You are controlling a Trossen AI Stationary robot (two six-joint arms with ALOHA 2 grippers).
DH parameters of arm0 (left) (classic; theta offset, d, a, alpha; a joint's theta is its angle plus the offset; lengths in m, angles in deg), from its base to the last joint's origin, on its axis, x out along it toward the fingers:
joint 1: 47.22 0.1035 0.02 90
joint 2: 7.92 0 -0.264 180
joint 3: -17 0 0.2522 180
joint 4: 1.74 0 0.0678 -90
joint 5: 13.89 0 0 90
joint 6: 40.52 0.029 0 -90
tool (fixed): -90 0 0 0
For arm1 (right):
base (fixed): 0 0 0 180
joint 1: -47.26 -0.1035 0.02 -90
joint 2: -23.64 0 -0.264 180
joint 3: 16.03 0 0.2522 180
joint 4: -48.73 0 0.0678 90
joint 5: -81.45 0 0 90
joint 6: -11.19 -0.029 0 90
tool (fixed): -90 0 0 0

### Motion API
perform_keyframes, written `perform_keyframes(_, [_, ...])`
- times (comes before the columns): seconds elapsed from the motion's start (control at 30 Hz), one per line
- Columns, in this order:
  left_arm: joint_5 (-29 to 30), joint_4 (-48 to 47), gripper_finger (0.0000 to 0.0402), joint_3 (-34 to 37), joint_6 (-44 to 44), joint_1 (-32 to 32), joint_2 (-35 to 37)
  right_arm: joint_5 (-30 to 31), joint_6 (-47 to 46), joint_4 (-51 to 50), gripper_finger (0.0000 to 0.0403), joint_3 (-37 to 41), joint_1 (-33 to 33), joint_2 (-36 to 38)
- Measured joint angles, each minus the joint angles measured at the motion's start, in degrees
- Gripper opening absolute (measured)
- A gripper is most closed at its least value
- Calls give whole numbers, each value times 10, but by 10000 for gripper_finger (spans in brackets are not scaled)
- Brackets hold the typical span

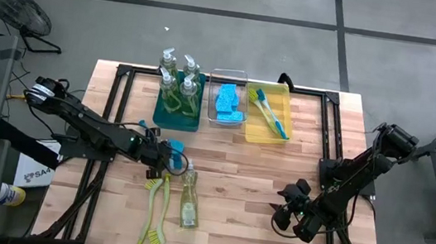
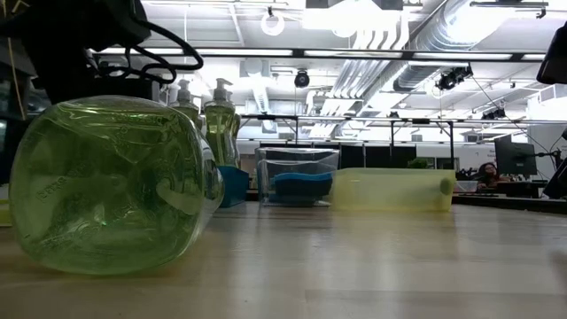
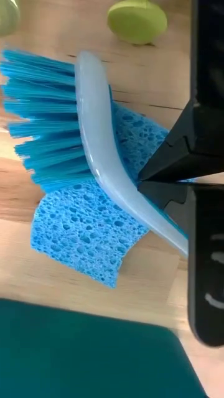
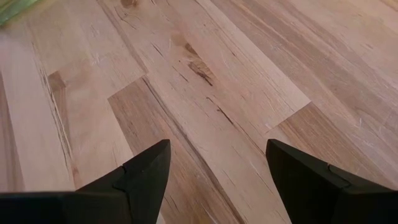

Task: Pick & Place Kitchen Sink Supplies
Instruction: Put the blue dish brush into the yellow bin

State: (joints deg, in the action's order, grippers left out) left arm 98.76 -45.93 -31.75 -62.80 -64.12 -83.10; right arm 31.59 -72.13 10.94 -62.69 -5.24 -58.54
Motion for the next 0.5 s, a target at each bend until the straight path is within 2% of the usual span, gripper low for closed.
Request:
perform_keyframes(0.23, [-1, 2, 30, -10, 29, 0, 0, 0, 0, 0, 259, 0, 0, 0])
perform_keyframes(0.5, [-12, -38, 135, -35, 60, 0, 0, 0, 0, -1, 259, 0, 0, 0])
